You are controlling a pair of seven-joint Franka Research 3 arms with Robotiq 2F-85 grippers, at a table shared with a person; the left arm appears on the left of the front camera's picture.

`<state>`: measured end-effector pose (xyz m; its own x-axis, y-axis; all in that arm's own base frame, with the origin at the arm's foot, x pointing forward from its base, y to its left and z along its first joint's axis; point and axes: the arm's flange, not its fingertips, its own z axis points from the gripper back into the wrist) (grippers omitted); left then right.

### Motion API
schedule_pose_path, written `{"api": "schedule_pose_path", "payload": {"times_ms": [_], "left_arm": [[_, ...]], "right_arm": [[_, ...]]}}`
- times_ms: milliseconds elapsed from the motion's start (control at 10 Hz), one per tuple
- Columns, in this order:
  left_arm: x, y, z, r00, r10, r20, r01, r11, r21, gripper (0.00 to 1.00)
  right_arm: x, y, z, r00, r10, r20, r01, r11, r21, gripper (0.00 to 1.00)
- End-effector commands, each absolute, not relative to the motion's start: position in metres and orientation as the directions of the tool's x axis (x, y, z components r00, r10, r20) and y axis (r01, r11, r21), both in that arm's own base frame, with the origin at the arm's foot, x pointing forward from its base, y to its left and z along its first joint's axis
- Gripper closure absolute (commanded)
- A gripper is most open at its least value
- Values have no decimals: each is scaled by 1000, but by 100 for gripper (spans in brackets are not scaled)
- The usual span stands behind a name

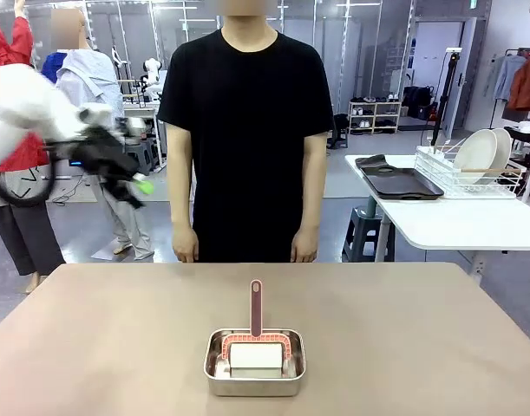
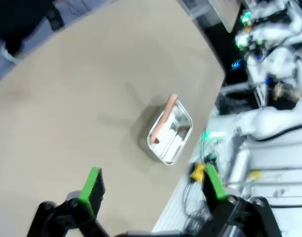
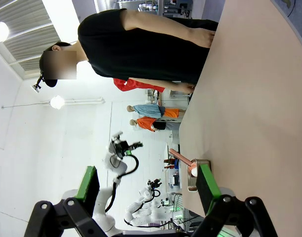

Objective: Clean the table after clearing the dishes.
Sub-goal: Place the Lint Roller back on top of the Airtight Container.

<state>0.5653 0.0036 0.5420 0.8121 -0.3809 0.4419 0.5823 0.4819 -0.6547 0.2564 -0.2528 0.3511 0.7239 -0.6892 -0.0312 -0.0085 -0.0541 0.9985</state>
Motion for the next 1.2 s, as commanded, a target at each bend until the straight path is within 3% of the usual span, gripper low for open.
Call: {"api": "schedule_pose_path", "payload": {"times_ms": [0, 200, 300, 600, 1100], "left_arm": [[489, 119, 505, 889, -40, 456, 417, 479, -772, 0], [432, 226, 467, 888, 272, 371, 139, 610, -780, 0], [402, 259, 453, 840, 333, 428, 154, 611, -777, 0], [349, 297, 438, 766, 472, 436, 65, 618, -783, 0], [343, 317, 433, 788, 458, 411, 52, 617, -785, 0]], "right_arm": [[252, -248, 353, 728, -685, -26, -14, -53, 998, 0], [252, -248, 353, 728, -685, -26, -14, -53, 998, 0], [252, -248, 353, 728, -685, -26, -14, -53, 998, 0], [252, -248, 353, 728, -685, -26, -14, -53, 998, 0], [252, -248, 353, 728, -685, -26, -14, -53, 998, 0]]}}
